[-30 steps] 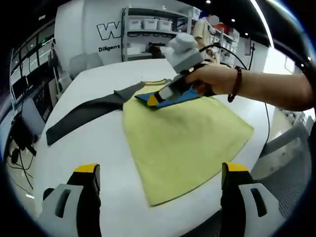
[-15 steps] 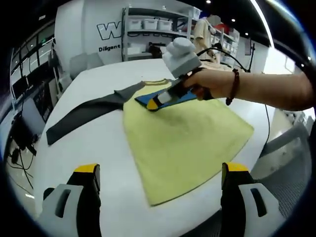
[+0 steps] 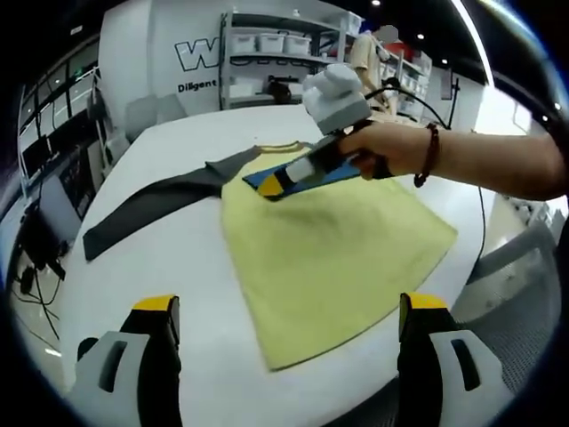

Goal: Fold the garment on the visible template until the final outline fits inside the template.

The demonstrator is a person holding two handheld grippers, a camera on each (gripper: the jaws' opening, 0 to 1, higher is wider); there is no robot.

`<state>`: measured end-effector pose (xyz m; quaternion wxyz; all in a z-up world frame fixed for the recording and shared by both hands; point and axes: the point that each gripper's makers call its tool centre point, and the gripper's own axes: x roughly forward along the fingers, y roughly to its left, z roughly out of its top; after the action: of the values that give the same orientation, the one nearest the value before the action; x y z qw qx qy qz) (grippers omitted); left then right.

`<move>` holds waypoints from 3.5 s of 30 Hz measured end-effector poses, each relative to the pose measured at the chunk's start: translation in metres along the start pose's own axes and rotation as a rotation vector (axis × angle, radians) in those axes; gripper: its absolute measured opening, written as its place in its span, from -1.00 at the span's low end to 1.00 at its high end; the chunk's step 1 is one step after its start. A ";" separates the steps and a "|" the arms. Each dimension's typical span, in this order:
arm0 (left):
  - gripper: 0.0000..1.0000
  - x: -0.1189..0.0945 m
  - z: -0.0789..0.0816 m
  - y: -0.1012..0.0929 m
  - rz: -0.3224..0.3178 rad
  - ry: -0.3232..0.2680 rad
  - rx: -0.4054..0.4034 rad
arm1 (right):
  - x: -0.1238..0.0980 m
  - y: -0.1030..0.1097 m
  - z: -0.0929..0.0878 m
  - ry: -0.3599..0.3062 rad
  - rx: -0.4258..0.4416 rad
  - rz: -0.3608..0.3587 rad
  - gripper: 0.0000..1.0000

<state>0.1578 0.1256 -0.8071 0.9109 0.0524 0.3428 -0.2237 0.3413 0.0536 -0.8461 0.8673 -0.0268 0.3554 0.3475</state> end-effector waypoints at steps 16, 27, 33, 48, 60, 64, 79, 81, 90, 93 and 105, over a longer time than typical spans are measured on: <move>0.99 0.001 -0.003 0.001 0.012 0.023 0.024 | -0.042 -0.063 0.011 -0.099 0.026 -0.158 0.45; 0.99 0.002 -0.002 -0.004 -0.019 0.016 0.007 | -0.081 -0.127 -0.004 -0.142 0.108 -0.336 0.50; 0.99 0.002 -0.002 -0.005 -0.020 0.021 0.018 | -0.097 -0.151 -0.021 -0.146 0.201 -0.379 0.45; 0.99 0.002 0.001 -0.005 -0.017 0.005 0.018 | -0.129 -0.193 -0.059 -0.120 0.259 -0.481 0.09; 0.99 0.003 0.000 -0.006 -0.019 0.010 0.013 | -0.137 -0.202 -0.080 -0.106 0.319 -0.496 -0.43; 0.99 0.003 0.000 -0.005 -0.018 0.011 0.014 | -0.137 -0.203 -0.085 -0.098 0.313 -0.500 -0.63; 0.99 0.003 -0.002 -0.004 -0.014 0.018 0.011 | -0.140 -0.211 -0.083 -0.065 0.243 -0.514 -1.00; 0.99 0.003 -0.002 -0.004 -0.013 0.020 0.012 | -0.141 -0.213 -0.084 -0.061 0.240 -0.513 -1.00; 0.99 0.003 -0.003 -0.003 -0.014 0.022 0.004 | -0.151 -0.226 -0.088 -0.050 0.226 -0.529 -1.00; 0.99 0.003 -0.004 -0.003 -0.013 0.026 0.006 | -0.157 -0.233 -0.090 -0.044 0.216 -0.541 -1.00; 0.98 0.003 -0.006 -0.002 -0.011 0.032 -0.005 | -0.165 -0.246 -0.093 -0.049 0.217 -0.531 -1.00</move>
<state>0.1553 0.1239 -0.8132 0.9043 0.0515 0.3580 -0.2269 0.3551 -0.2567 -0.8600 0.9340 -0.0174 0.3502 0.0688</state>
